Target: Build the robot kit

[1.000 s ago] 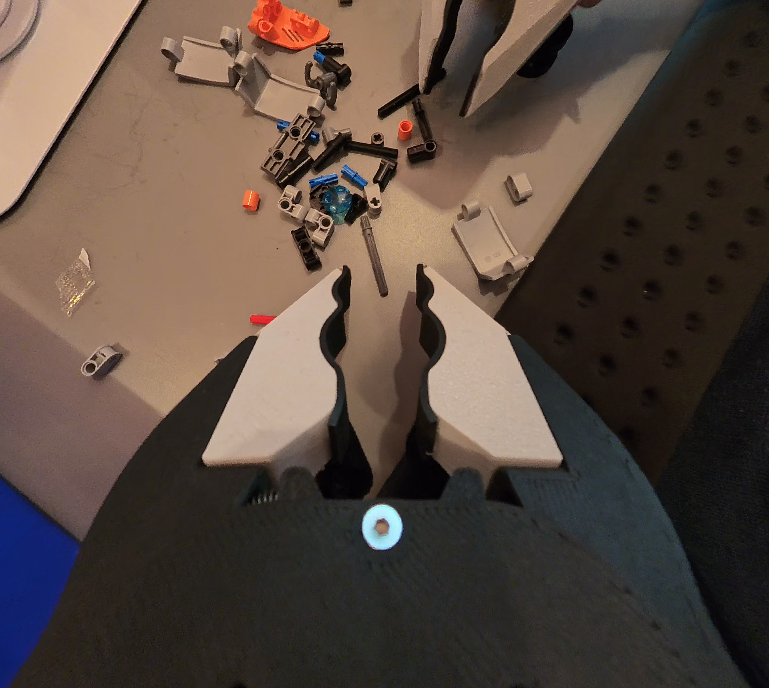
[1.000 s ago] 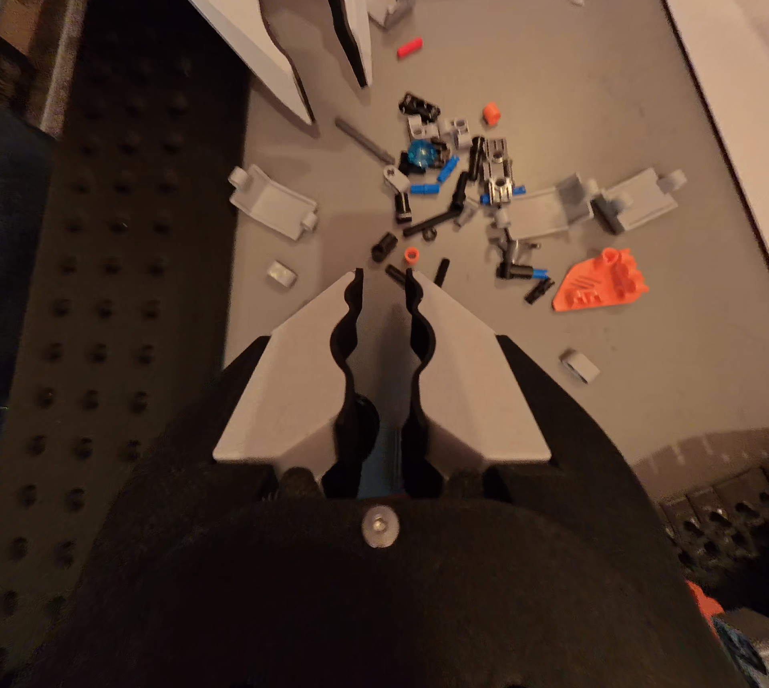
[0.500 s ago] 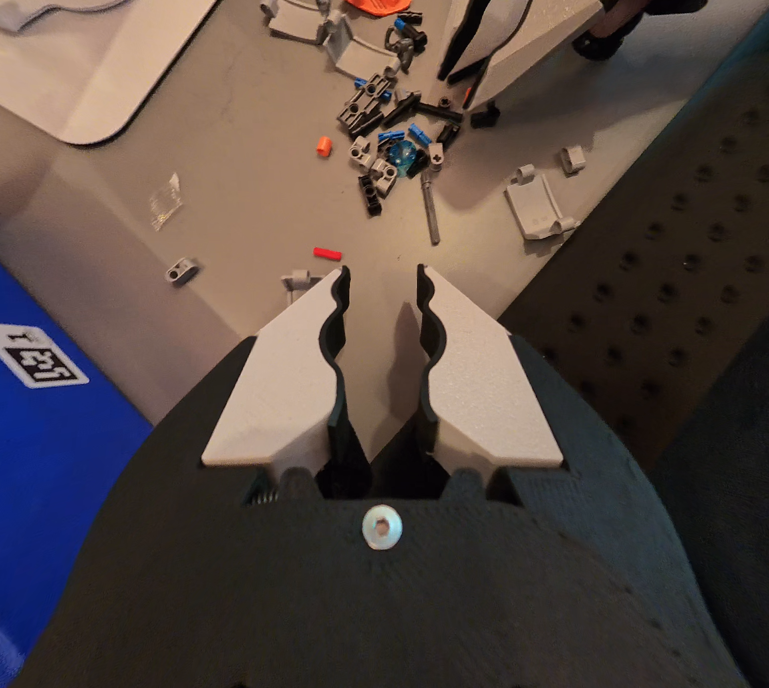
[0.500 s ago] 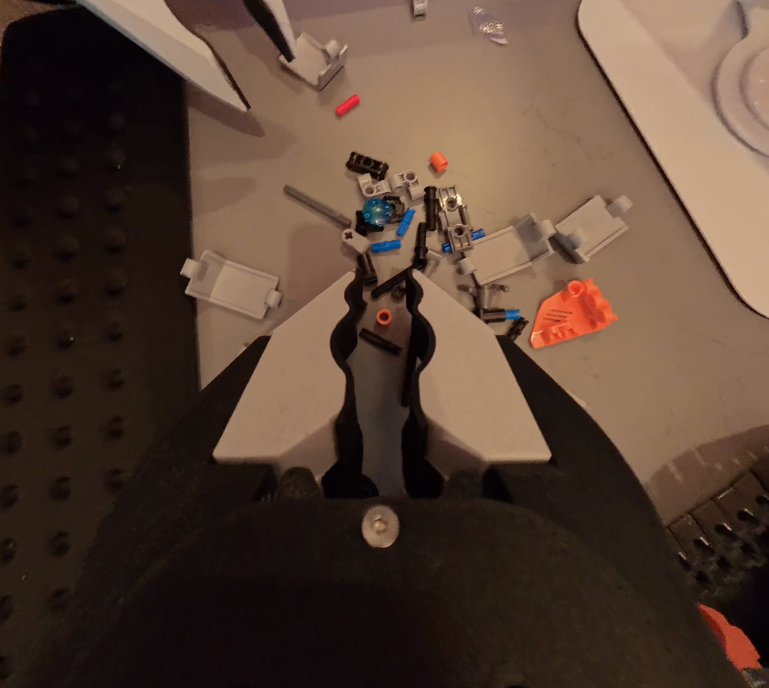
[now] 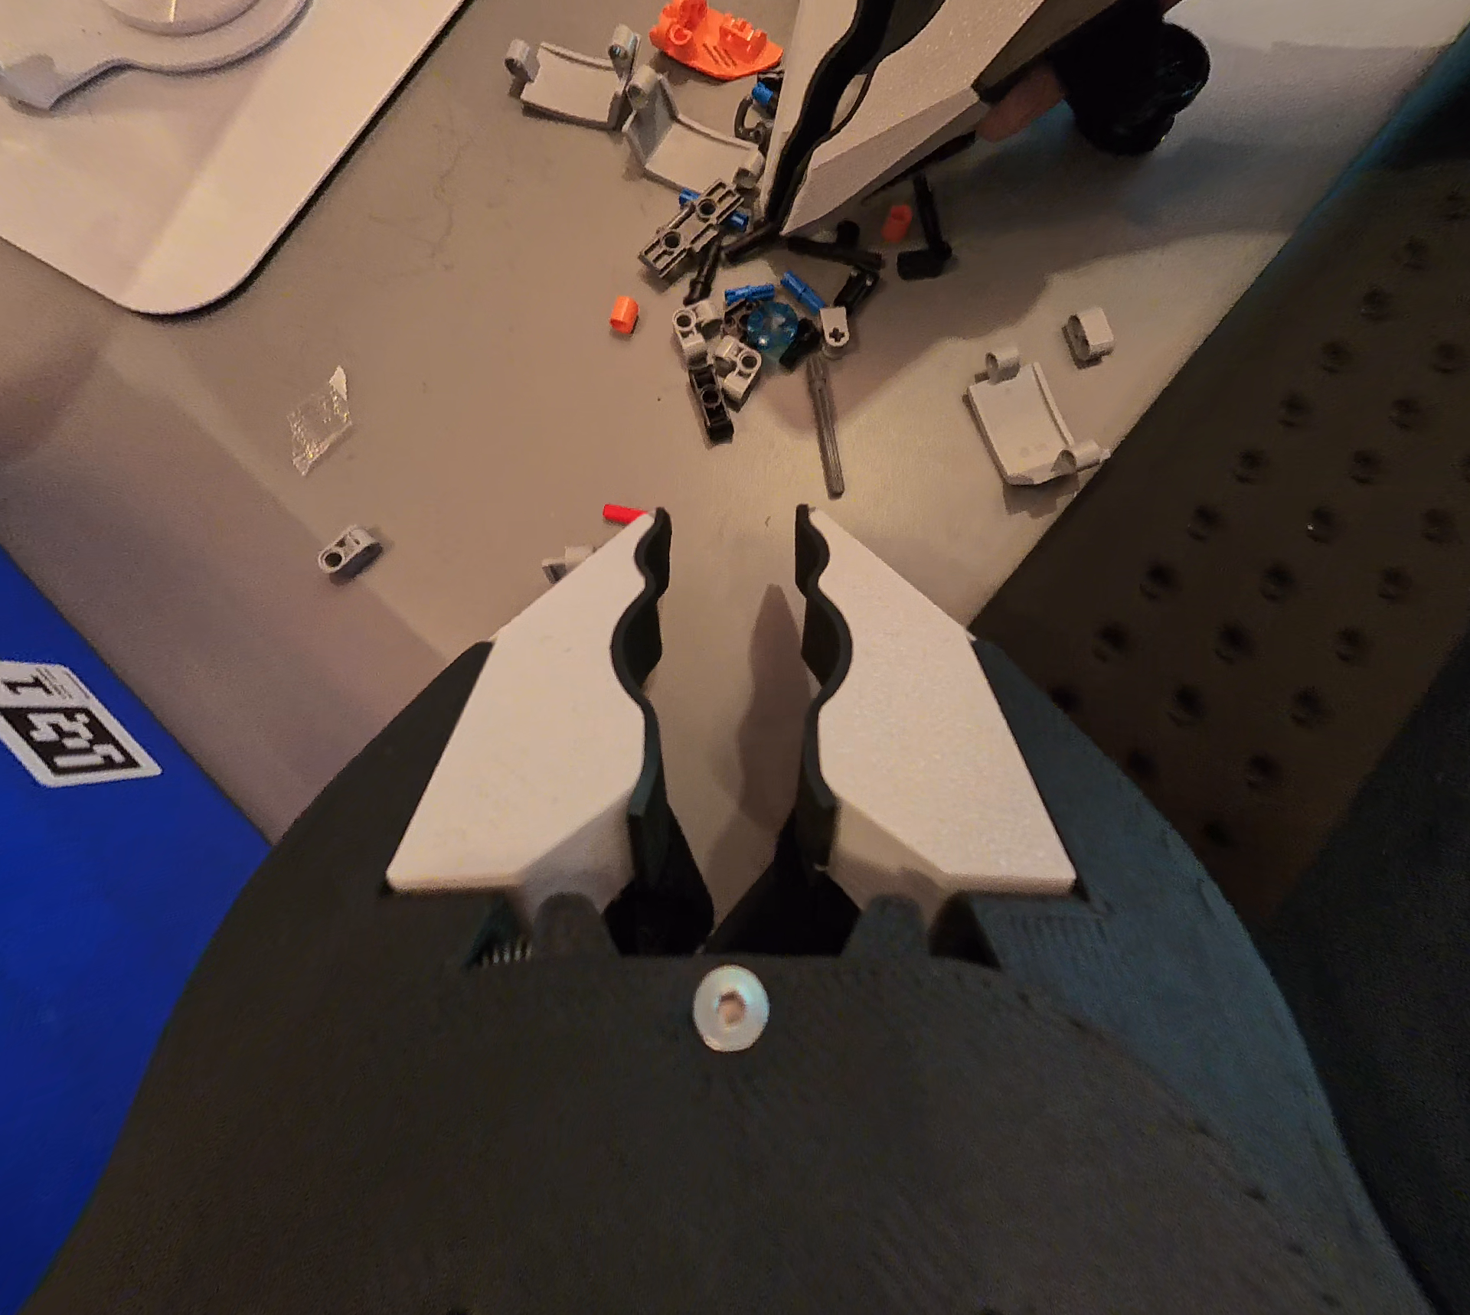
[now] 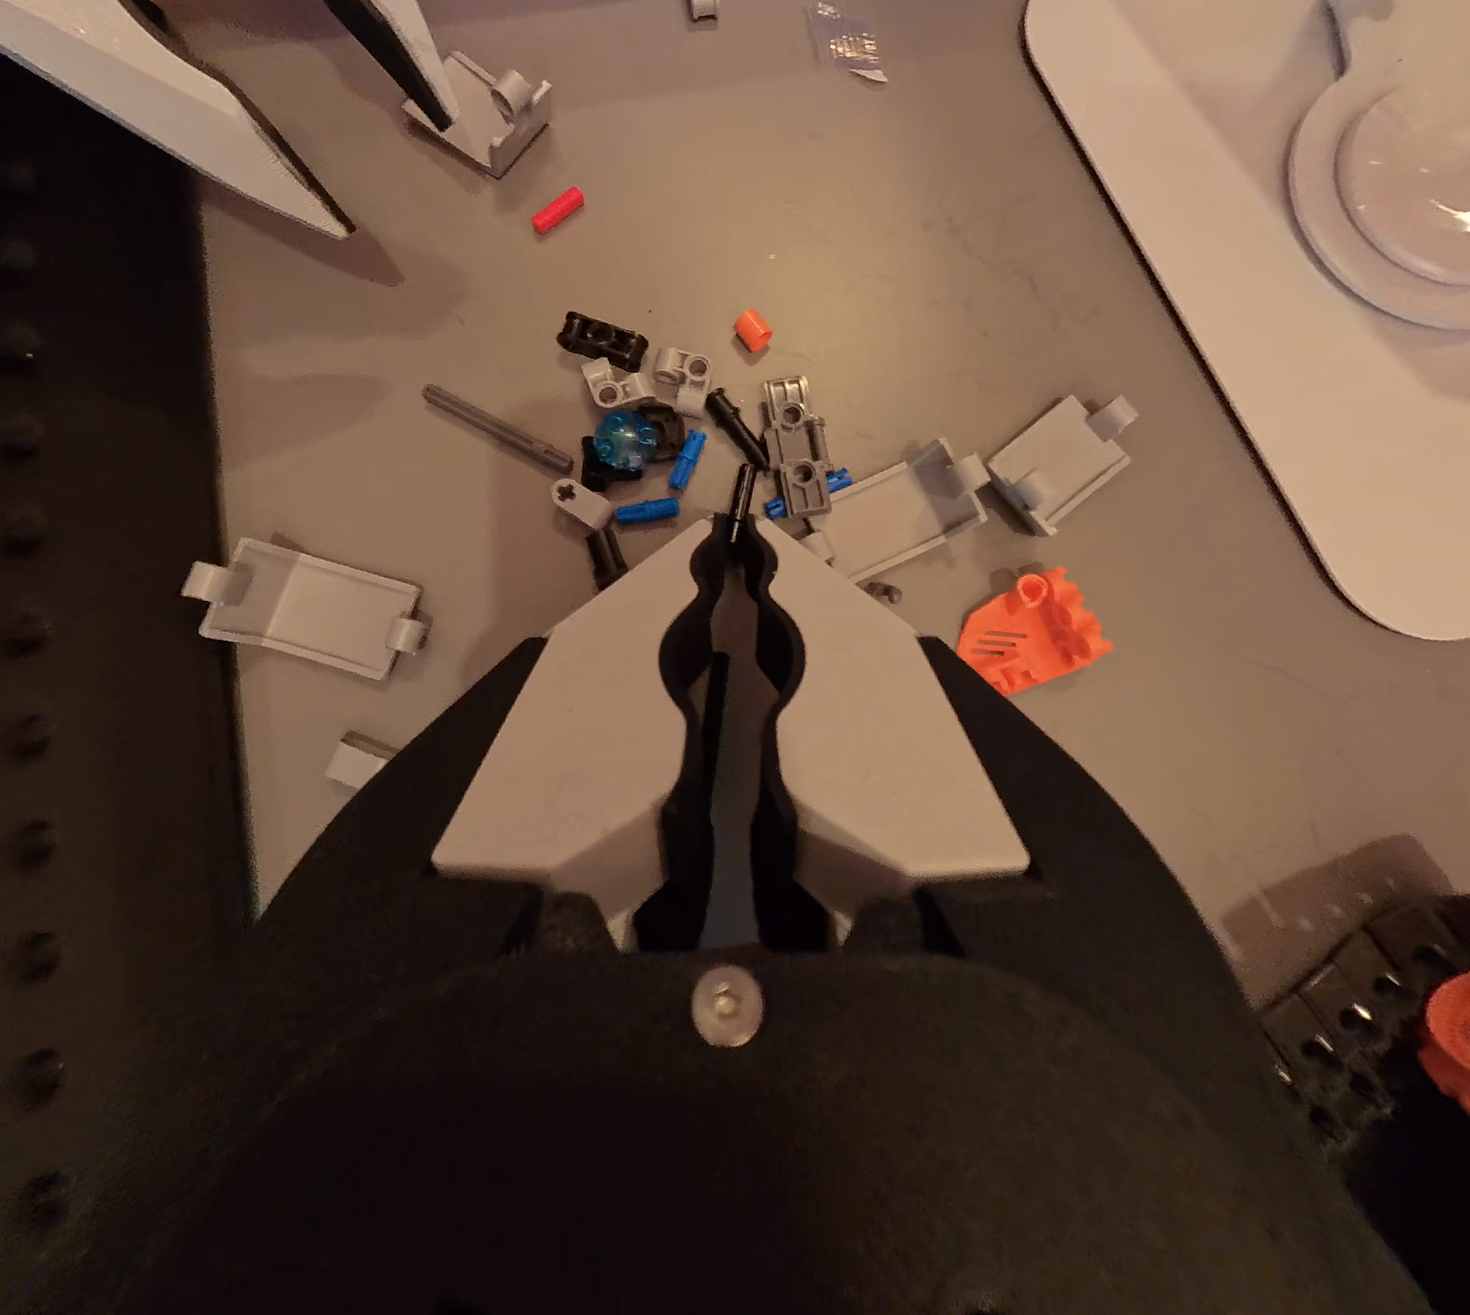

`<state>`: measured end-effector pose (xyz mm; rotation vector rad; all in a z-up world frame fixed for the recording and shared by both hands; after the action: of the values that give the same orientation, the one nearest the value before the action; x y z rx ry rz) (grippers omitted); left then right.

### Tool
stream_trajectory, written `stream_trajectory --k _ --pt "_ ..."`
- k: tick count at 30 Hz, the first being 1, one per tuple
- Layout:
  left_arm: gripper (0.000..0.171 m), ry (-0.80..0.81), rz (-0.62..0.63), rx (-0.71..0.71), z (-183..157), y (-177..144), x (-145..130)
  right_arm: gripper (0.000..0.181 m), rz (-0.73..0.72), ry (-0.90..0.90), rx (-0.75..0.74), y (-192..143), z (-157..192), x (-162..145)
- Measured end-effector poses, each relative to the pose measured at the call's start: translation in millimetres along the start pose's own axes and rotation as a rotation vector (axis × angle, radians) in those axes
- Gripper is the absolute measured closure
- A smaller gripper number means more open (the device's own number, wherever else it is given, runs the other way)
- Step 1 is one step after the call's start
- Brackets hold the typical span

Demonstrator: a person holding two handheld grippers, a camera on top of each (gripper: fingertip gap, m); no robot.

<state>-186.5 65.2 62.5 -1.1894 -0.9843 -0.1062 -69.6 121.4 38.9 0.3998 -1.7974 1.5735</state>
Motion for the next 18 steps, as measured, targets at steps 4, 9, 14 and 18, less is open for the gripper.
stream_trajectory --k 4,9,14,18 --pt "0.142 0.024 -0.042 -0.009 -3.2 5.9 13.0 0.181 -0.035 0.018 0.015 -8.4 -0.6 0.9" --pt "0.137 0.142 -0.088 0.019 -8.8 16.4 32.4 0.181 -0.141 0.073 0.088 -30.5 3.9 9.4" --pt "0.138 0.150 -0.074 0.019 -9.1 28.0 34.4 0.181 -0.136 0.074 0.050 -41.8 -3.1 1.5" --pt "0.138 0.122 -0.055 0.029 -5.6 27.9 28.1 0.181 -0.153 0.085 0.044 -51.5 -4.5 -3.8"
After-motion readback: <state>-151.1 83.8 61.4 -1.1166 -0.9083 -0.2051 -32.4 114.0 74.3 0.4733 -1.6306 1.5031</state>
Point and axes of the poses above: each gripper's, where its closed fingertips meet, y out along the fingers, x out of its top, z = x × y across the jaws, the point moved 3 cm from there along -y, back along the fingers, and after that the axes turned 2 degrees about y, right-handed, at the moved point
